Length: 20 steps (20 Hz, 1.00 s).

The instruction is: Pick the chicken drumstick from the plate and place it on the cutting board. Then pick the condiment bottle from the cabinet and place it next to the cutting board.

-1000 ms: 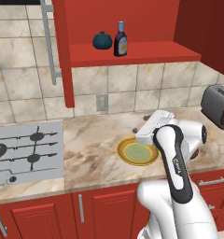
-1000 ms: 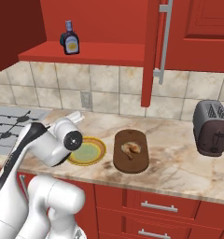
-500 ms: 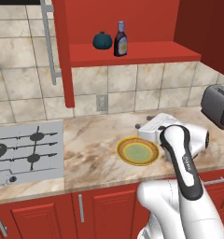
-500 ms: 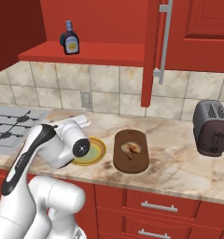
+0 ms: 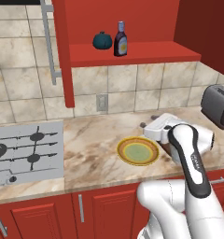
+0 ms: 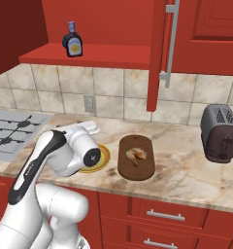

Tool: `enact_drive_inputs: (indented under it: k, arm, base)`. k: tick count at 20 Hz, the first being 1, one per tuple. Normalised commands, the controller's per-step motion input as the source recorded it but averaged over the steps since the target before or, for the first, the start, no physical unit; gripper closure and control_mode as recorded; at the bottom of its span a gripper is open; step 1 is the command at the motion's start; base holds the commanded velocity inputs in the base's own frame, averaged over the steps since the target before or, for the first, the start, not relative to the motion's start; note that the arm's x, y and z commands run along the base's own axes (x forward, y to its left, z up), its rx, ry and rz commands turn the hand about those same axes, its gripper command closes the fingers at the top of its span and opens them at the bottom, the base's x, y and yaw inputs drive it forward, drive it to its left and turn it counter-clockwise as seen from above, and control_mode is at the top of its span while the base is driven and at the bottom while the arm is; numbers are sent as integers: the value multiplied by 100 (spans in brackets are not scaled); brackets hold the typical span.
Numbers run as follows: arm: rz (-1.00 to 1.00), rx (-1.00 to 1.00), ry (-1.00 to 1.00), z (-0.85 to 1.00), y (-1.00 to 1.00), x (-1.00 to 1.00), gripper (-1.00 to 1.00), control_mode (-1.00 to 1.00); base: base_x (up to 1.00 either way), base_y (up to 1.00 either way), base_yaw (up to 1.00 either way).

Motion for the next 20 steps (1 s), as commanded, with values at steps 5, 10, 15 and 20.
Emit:
enact_drive_inputs:
  k: [5, 10, 15, 20]
  arm:
    - [1, -3, -11, 0, -5, 0, -100, -100]
    - [1, -5, -14, 0, -2, 0, -100, -100]
    - [1, -6, -7, 0, 0, 5, -100, -100]
    - [1, -7, -4, 0, 0, 9, -100, -100]
  base:
    - [0, 0, 0]
    - [0, 0, 0]
    - [0, 0, 0]
    - [0, 0, 0]
